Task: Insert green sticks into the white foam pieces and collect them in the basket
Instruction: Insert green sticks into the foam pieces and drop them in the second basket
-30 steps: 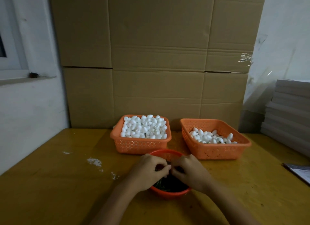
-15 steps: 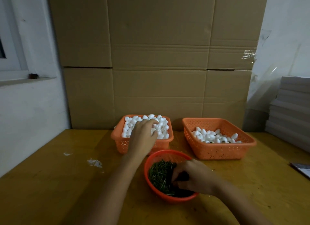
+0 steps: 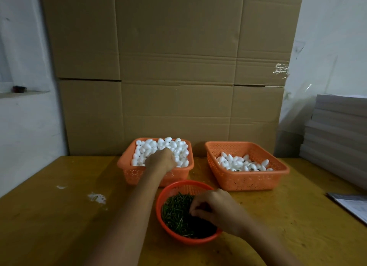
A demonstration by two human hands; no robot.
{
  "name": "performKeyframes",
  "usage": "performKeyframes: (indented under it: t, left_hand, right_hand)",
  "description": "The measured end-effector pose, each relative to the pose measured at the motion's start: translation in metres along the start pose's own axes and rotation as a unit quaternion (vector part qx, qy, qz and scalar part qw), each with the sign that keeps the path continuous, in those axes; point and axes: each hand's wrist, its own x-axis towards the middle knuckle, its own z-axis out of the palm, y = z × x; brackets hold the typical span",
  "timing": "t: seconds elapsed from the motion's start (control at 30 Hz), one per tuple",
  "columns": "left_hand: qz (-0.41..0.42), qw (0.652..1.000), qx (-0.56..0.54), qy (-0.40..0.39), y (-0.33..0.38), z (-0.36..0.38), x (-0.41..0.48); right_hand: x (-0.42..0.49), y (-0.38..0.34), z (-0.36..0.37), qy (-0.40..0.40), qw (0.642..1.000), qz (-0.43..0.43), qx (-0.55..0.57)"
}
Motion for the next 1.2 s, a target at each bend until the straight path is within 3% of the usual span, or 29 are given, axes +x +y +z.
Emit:
performKeyframes:
  t: [0.13,0.23,0.3,0.4,0.5,0.6,0.8,1.2]
  left_hand:
    - [0.007,0.994,-0.067,0.081,-0.005,0.001,0.001]
    - [0.021,0.957,-0.236,0.168,-0.01,0.003,0.0]
    - [0.029,0.893,-0.418,0.163,-0.009,0.0,-0.006]
    - [0.034,0.785,-0.613,0.081,-0.006,-0.008,-0.025]
    - [0.05,0.715,-0.697,-0.005,-0.008,-0.011,-0.049]
    - [0.039,0.658,-0.751,-0.037,-0.014,-0.007,-0.069]
    - [0.057,0.603,-0.793,-0.061,-0.024,0.011,-0.093]
    - [0.139,0.574,-0.8,-0.106,-0.019,0.016,-0.107]
  right_hand:
    - [0.0,-0.001,0.002,0.003,1.0,-0.008,0.004]
    - [-0.001,0.0,0.003,0.028,0.999,-0.01,0.021]
    - [-0.001,-0.001,0.004,0.059,0.997,-0.012,0.04]
    - [-0.002,-0.003,0.006,0.106,0.991,-0.014,0.08]
    - [-0.003,-0.004,0.007,0.138,0.984,0.001,0.113]
    - [-0.004,-0.002,0.008,0.153,0.979,0.023,0.133]
    - [-0.002,0.0,0.012,0.144,0.977,0.041,0.151]
    - [-0.003,0.001,0.013,0.136,0.979,0.043,0.147]
